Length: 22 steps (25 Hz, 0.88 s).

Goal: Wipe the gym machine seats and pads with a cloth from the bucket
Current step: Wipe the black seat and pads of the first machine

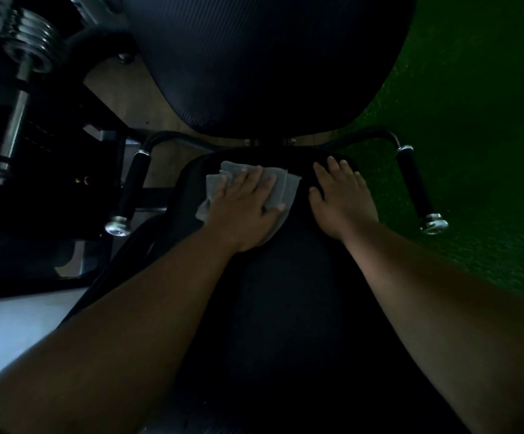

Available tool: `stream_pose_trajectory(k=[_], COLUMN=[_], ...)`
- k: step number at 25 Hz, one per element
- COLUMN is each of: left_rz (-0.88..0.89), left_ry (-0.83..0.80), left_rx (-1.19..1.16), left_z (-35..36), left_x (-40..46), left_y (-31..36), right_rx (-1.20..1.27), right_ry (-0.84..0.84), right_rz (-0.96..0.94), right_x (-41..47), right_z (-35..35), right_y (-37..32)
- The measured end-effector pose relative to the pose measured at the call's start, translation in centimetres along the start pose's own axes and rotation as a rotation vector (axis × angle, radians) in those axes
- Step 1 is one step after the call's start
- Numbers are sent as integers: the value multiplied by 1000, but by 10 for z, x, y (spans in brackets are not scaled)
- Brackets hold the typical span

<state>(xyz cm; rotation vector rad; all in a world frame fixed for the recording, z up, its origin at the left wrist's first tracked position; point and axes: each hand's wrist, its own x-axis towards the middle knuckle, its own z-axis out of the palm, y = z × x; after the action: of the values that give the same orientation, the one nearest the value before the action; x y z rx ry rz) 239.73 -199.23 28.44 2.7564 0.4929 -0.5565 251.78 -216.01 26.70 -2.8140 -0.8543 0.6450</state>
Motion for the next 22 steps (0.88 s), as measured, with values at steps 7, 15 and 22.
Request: stream_pose_trajectory(k=[7,15,22], left_rz=[-187,28,-218], left_ry=[2,-25,-11], left_rx=[32,-29,-70], left_z=[-17,-11,-20], left_x=[56,11,76], left_y=[-51,-97,-69], right_rx=[-22,-59,-83], right_ry=[23,14,26], right_rz=[-15,-18,-14], right_x=[2,4,8], right_z=[4,5,6], right_y=[-1,0,1])
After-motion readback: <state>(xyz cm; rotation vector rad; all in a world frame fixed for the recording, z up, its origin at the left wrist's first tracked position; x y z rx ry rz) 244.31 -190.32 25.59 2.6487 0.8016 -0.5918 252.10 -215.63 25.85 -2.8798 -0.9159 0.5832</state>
